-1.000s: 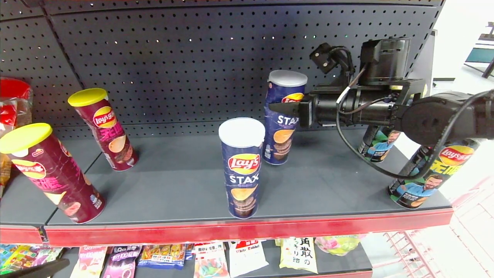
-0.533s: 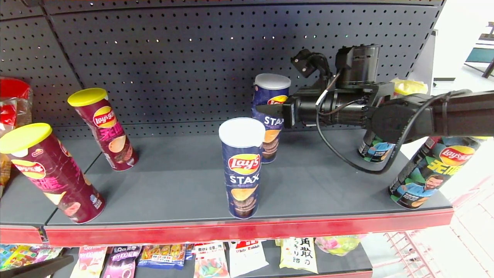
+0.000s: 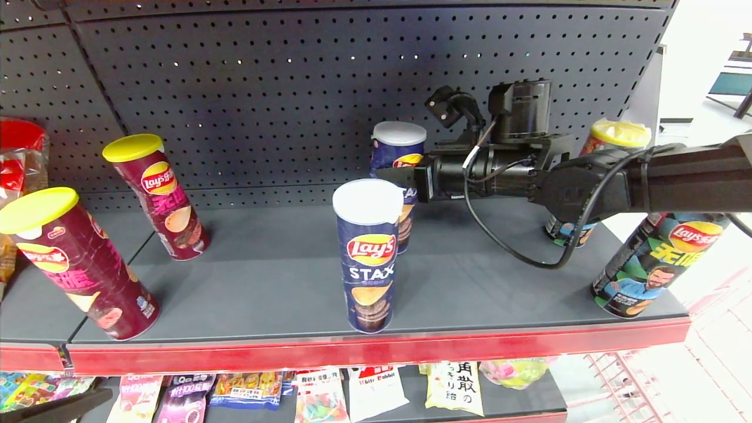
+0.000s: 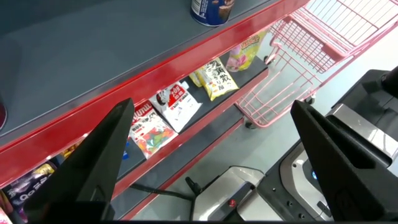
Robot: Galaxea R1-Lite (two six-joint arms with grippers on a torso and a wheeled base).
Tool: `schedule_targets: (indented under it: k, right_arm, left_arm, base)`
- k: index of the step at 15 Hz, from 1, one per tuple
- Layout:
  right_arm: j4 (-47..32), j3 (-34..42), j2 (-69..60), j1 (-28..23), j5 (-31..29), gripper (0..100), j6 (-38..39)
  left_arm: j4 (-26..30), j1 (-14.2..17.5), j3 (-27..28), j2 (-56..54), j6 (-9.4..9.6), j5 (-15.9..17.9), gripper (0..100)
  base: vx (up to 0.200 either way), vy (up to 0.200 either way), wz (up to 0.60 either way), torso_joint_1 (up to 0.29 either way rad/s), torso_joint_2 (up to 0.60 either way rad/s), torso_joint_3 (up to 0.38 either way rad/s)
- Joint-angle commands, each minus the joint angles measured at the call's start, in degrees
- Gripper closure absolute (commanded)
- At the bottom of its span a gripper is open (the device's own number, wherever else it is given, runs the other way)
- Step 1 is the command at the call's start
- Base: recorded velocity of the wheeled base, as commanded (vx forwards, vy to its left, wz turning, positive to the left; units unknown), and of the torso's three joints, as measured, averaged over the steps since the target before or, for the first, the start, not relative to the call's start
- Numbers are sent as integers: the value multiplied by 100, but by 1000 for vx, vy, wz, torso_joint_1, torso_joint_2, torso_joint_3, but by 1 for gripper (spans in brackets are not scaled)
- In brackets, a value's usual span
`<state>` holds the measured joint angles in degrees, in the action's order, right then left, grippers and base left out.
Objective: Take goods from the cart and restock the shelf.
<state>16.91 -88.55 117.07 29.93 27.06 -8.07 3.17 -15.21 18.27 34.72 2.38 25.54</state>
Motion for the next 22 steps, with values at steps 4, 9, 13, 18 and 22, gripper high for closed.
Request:
schedule_targets:
  k: [4, 9, 13, 18, 22]
  right_arm:
    - [-3, -162, 97, 101, -8, 100, 16]
    - [-3, -136, 150, 101, -26, 100, -2]
    - [-12, -74, 115, 110, -52, 0, 7]
    - [-3, 602, -334, 110, -78, 0, 16]
    - [-3, 1490, -949, 92, -368, 0, 7]
  left_arm:
    - [-1, 1, 1, -9, 0, 4, 0]
    - [-1, 1, -17, -18, 0, 4, 0]
    - [-1, 1, -26, -18, 0, 4, 0]
    - [-1, 1, -43, 0, 0, 12, 0]
    - [17, 1, -34, 61, 0, 4, 0]
  base:
    - [0, 0, 0, 0, 0, 0]
    - [0, 0, 0, 0, 0, 0]
    - [0, 0, 0, 0, 0, 0]
    - [0, 0, 0, 0, 0, 0]
    - [0, 0, 0, 0, 0, 0]
